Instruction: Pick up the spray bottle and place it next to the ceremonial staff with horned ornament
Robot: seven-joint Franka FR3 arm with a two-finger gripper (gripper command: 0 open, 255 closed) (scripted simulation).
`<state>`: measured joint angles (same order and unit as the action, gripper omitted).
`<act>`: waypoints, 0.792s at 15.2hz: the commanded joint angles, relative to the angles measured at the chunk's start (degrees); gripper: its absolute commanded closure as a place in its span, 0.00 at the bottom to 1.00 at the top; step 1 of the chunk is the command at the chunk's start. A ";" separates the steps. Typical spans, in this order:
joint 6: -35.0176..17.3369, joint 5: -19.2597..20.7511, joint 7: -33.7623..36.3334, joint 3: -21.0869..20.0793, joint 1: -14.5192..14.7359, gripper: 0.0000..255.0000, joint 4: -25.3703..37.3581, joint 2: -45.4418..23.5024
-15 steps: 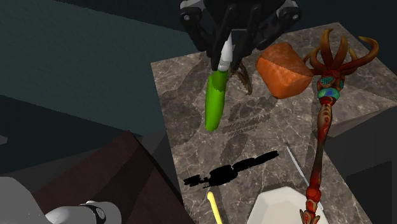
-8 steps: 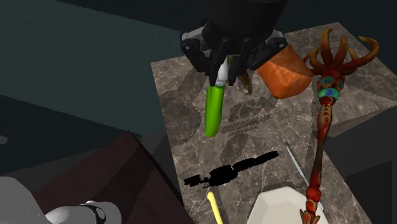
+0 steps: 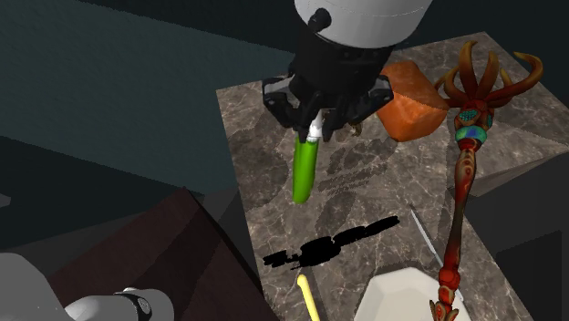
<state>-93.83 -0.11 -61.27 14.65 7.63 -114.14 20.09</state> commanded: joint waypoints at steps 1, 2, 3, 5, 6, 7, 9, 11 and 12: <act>-1.52 0.05 -0.10 0.06 -0.05 1.00 -1.60 0.12; -2.29 0.08 -0.14 0.09 -0.08 1.00 -2.46 0.21; -3.05 0.10 -0.17 0.11 -0.10 1.00 -3.30 0.29; -4.58 0.15 -0.25 0.16 -0.15 1.00 -4.94 0.40; -5.34 0.17 -0.29 0.19 -0.17 1.00 -5.75 0.44; -6.11 0.19 -0.34 0.22 -0.19 1.00 -6.54 0.47; -7.64 0.22 -0.43 0.29 -0.23 1.00 -8.10 0.49; -9.18 0.24 -0.53 0.37 -0.27 1.00 -9.60 0.45; -9.95 0.25 -0.59 0.41 -0.28 1.00 -10.34 0.42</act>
<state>-102.84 0.13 -61.68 14.93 7.39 -123.76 20.70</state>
